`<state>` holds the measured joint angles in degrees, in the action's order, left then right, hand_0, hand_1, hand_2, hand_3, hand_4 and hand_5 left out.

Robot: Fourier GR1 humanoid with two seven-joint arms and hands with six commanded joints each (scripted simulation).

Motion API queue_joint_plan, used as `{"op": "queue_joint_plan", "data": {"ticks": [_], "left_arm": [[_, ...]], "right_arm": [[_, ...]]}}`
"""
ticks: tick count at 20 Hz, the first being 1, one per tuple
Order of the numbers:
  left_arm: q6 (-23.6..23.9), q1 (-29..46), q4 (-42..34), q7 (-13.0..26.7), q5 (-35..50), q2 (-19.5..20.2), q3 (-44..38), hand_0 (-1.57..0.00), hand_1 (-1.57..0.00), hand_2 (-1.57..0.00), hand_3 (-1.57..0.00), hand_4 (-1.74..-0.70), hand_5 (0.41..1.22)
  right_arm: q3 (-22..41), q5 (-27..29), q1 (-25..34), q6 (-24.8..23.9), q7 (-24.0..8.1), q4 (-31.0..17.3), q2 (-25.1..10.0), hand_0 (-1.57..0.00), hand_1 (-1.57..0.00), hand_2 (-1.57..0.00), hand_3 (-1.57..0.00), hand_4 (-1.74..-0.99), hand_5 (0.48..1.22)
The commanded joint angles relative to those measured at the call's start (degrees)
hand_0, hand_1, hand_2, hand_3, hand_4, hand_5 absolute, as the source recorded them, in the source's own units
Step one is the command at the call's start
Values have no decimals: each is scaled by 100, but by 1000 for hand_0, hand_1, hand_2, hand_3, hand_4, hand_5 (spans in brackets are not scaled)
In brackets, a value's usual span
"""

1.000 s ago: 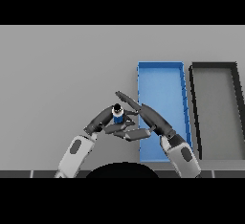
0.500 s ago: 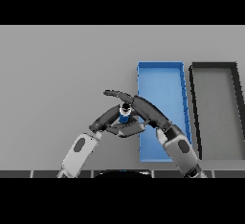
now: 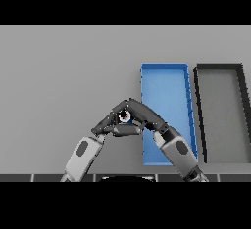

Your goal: Pick up the blue pipe and place it into the blue bin.

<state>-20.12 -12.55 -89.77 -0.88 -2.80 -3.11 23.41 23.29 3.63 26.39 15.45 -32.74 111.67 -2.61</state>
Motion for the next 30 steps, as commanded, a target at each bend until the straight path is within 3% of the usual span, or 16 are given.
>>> {"op": "queue_joint_plan", "data": {"ticks": [1, 4, 6, 8, 10, 11, 12, 15, 16, 18, 22, 23, 27, 30], "left_arm": [[-42, 3, -17, 53, 28, -30, -14, -1571, -1571, -1571, -1464, -1713, 1221], [-93, 9, -21, 25, -69, -47, -48, -1571, -1571, -1571, -1437, -1725, 1221], [-119, 22, -50, 92, -113, -42, -67, -1571, -1571, -1571, -1428, -1730, 1221], [-45, 22, -75, 38, -193, -85, -56, -1571, -1571, -1571, -1422, -1731, 1221], [88, 37, -48, -292, -395, -9, -86, -1571, -1571, -1571, -1454, -1724, 1221], [135, -19, -35, -333, -543, 20, -95, -1462, -1342, -1293, -1166, -1599, 1221], [-17, 12, -65, -260, -552, 74, -86, -1169, -1073, -1034, -933, -1475, 1221], [-398, 21, -57, -202, -707, 112, -48, -598, -549, -529, -477, -1206, 1221], [-442, -12, -32, -261, -799, 128, -85, -478, -439, -423, -381, -1136, 1132], [-420, 35, -68, 75, -819, 80, -132, -306, -281, -270, -244, -1047, 938], [-396, 80, -159, 494, -663, 0, -212, -125, -114, -110, -99, -970, 647], [-379, 83, -112, 647, -635, -33, -243, -100, -91, -88, -79, -969, 603], [-311, 83, -16, 536, -796, 14, -224, -40, -37, -35, -32, -938, 495], [-271, 126, 33, 495, -901, 17, -166, -20, -18, -18, -16, -916, 474]], "right_arm": [[49, -33, -28, -30, 176, -14, -54, -1425, -1425, -1432, -1304, -1665, 987], [170, -67, -23, -80, 358, 1, -219, -1496, -1496, -1500, -1434, -1702, 1101], [213, -84, -130, -194, 657, -33, -262, -1523, -1523, -1526, -1484, -1716, 1144], [210, -73, -92, -343, 583, 12, -236, -1540, -1540, -1542, -1515, -1725, 1172], [234, -187, -87, -452, 586, 25, -223, -1551, -1551, -1552, -1535, -1731, 1190], [272, -282, -43, -516, 516, 52, -205, -1555, -1555, -1556, -1542, -1733, 1196], [300, -307, -51, -536, 524, 2, -188, -1558, -1558, -1559, -1548, -1734, 1201], [372, -320, -45, -639, 349, -21, -111, -1565, -1565, -1565, -1559, -1738, 1211], [390, -336, -63, -681, 318, 53, -108, -1566, -1566, -1566, -1562, -1738, 1213], [454, -427, -74, -725, 393, 56, -129, -1568, -1568, -1568, -1565, -1739, 1216], [473, -440, -69, -756, 477, 53, -185, -1570, -1570, -1570, -1569, -1740, 1219], [458, -386, -62, -768, 446, 49, -176, -1570, -1570, -1570, -1569, -1740, 1219], [270, -1, 50, -843, 500, 5, -46, -1571, -1571, -1571, -1570, -1741, 1220], [97, 492, 189, -1009, 188, 190, 65, -1571, -1571, -1571, -1571, -1741, 1221]]}}
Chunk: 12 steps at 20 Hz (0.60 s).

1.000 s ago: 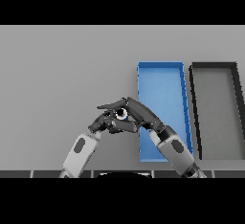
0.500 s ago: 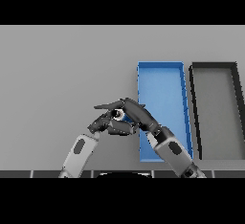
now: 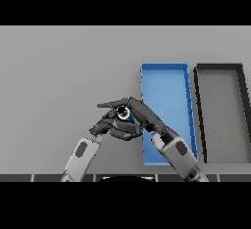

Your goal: Pick up the blue pipe and place it into the blue bin.

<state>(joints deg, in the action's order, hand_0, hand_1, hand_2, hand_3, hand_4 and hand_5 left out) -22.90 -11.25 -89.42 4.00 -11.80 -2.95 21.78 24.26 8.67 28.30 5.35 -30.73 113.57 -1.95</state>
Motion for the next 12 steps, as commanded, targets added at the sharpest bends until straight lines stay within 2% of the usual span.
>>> {"op": "queue_joint_plan", "data": {"ticks": [1, 3, 5, 7, 9, 12], "left_arm": [[-3, -59, 63, 39, 11, 15, -52, -16, -14, -14, -12, -913, 470], [-43, -18, -15, 61, 35, 26, -22, -10, -9, -9, -8, -908, 456], [-78, -17, -31, 77, 60, 57, -38, -6, -5, -5, -5, -906, 445], [-65, -86, 29, 198, 90, 2, -74, -3, -3, -3, -3, -906, 437], [-84, -111, 12, 272, 120, 22, -109, -2, -2, -2, -1, -905, 433], [-43, -77, -3, 276, 32, 15, -48, 0, 0, 0, 0, -892, 428]], "right_arm": [[-103, 152, 151, -138, -155, 110, 56, -1571, -1571, -1571, -1571, -1741, 1221], [-459, 570, 660, -356, -386, 135, -88, -1571, -1571, -1571, -1571, -1741, 1221], [-690, 1233, 1209, -589, -415, -13, -592, -1571, -1571, -1571, -1571, -1741, 1221], [-1148, 1769, 1870, -692, -356, -98, -944, -1571, -1571, -1571, -1571, -1741, 1221], [-1533, 1648, 2326, -1014, -324, -299, -1250, -1571, -1571, -1571, -1571, -1741, 1221], [-1959, 1665, 2696, -1348, -416, -673, -1981, -1571, -1571, -1571, -1571, -1741, 1221]]}}
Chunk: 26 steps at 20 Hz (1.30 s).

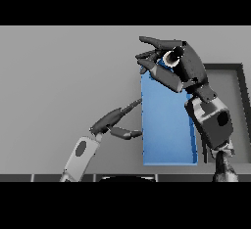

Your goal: Pick up the blue pipe and place it into the blue bin.

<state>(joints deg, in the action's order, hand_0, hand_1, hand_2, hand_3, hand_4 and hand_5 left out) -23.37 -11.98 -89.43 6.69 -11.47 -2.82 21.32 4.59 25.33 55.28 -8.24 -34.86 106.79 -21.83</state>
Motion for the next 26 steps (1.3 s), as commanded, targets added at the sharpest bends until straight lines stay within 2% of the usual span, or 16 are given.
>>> {"op": "queue_joint_plan", "data": {"ticks": [1, 4, 6, 11, 14, 18, 21, 22, 23, 24, 26], "left_arm": [[-60, 49, -35, -73, 43, 93, -34, 0, 0, 0, 0, -890, 425], [-12, -18, -42, -54, 27, 76, -53, 0, 0, 0, 1, -886, 412], [-1, 39, -105, -118, -12, 93, -1, 1, 1, 1, 1, -877, 412], [-31, 13, -89, -121, -22, 181, -22, 1, 1, 1, 1, -865, 419], [-27, 151, -169, -131, 28, 109, 49, 1, 1, 1, 1, -875, 422], [4, 203, -220, -70, 22, 108, 66, 1, 1, 1, 1, -880, 427], [-4, 280, -248, -61, -2, 122, 120, 1, 1, 1, 1, -884, 425], [-8, 282, -299, -63, 33, 120, 108, 1, 1, 1, 1, -887, 423], [-23, 274, -262, -81, 25, 157, 95, 1, 1, 1, 1, -888, 422], [-21, 294, -284, -61, 24, 152, 109, 1, 1, 1, 1, -887, 420], [2, 300, -273, -40, -11, 115, 146, 1, 1, 1, 1, -885, 420]], "right_arm": [[-84, 71, -75, -98, -7, -102, -198, -1571, -1571, -1571, -1571, -1741, 1221], [-342, 15, -406, -69, 0, -324, -586, -1571, -1571, -1571, -1571, -1741, 1221], [-531, -2, -848, -33, 3, -343, -865, -1571, -1571, -1571, -1571, -1741, 1221], [-660, 285, -2343, -389, -7, 119, -1207, -1571, -1571, -1571, -1571, -1741, 1221], [-572, 260, -3229, -568, -7, 430, -1207, -1571, -1571, -1571, -1571, -1741, 1221], [-329, 225, -4371, -1182, -7, 814, -1258, -1571, -1571, -1571, -1571, -1741, 1221], [302, 316, -4801, -2099, -5, 911, -1799, -1571, -1571, -1571, -1571, -1741, 1221], [490, 399, -4898, -2400, -6, 882, -1962, -1571, -1571, -1571, -1508, -1741, 1221], [645, 457, -5060, -2593, -6, 925, -2043, -1571, -1571, -1571, -1521, -1741, 1221], [830, 522, -5127, -2813, -5, 897, -2177, -1571, -1571, -1571, -1255, -1741, 1221], [1355, 735, -5042, -3288, -5, 683, -2671, -1571, -1571, -1571, -1024, -1741, 1221]]}}
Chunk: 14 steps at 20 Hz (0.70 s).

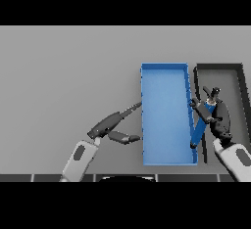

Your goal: Pick up the blue pipe and place it into the blue bin.

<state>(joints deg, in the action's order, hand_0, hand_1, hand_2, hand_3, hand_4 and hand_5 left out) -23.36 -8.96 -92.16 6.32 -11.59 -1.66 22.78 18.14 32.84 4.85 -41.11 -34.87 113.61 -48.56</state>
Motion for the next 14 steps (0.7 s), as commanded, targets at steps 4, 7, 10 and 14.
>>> {"op": "queue_joint_plan", "data": {"ticks": [4, 7, 10, 14], "left_arm": [[-3, -21, -37, -20, 4, 26, -17, 1, 1, 1, 1, -881, 422], [12, -31, -26, -12, -13, 34, -28, 1, 1, 1, 1, -878, 427], [-7, -17, -35, 4, 16, 37, -35, 1, 1, 1, 1, -881, 429], [-4, -24, -35, 25, 18, 23, -32, 1, 1, 1, 1, -886, 426]], "right_arm": [[1086, 793, 396, -774, -3, -477, -608, -1172, -1069, -1071, -630, -1592, 1221], [1419, 1013, 610, -743, -8, -534, -824, -599, -547, -548, -322, -1337, 1221], [2041, 1320, 959, -415, 1, -678, -1266, -306, -279, -280, -164, -1175, 1084], [3188, 1701, 1857, -60, -7, -967, -1814, -125, -114, -114, -67, -1078, 898]]}}
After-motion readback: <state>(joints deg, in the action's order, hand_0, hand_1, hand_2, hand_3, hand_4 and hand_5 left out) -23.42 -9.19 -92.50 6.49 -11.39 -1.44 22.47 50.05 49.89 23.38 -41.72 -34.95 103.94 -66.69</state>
